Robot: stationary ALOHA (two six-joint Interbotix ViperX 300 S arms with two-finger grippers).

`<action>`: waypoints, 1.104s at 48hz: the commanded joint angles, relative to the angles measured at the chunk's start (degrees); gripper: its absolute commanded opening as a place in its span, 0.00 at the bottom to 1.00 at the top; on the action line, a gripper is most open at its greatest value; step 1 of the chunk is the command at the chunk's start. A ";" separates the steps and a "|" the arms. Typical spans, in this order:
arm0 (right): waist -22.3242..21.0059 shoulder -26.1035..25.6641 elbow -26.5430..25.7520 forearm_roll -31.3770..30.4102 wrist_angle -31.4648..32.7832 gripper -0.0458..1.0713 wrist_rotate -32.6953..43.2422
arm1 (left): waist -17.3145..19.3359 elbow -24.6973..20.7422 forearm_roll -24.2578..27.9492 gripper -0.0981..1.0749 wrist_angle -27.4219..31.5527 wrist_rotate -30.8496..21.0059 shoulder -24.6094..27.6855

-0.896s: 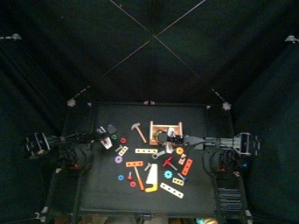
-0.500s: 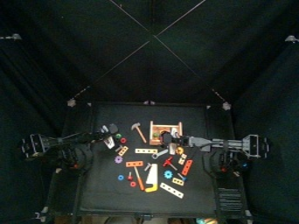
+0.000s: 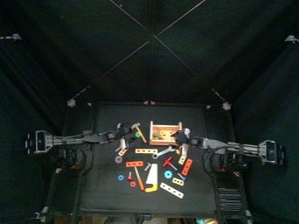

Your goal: Place green nut into toolbox

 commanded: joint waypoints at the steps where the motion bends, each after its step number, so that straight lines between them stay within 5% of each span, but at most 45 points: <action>1: -0.62 -2.11 1.41 1.05 -0.26 0.83 -0.09 | 0.09 -4.48 0.18 0.59 -2.64 0.09 3.78; 11: -0.97 -2.55 3.16 1.58 -0.26 0.83 0.00 | 0.18 -14.06 0.09 0.59 -4.13 0.09 13.89; 23: -0.97 -2.64 3.43 2.81 -0.26 0.83 0.00 | 0.26 -20.30 0.09 0.60 -3.69 0.09 21.18; 34: -0.97 -1.85 3.52 3.25 -0.26 0.83 0.00 | 1.23 -21.36 0.00 0.65 -3.52 0.00 23.55; 53: -0.88 -1.67 3.43 3.34 -0.26 0.83 0.00 | 1.58 -21.09 0.00 0.92 -3.52 0.00 23.64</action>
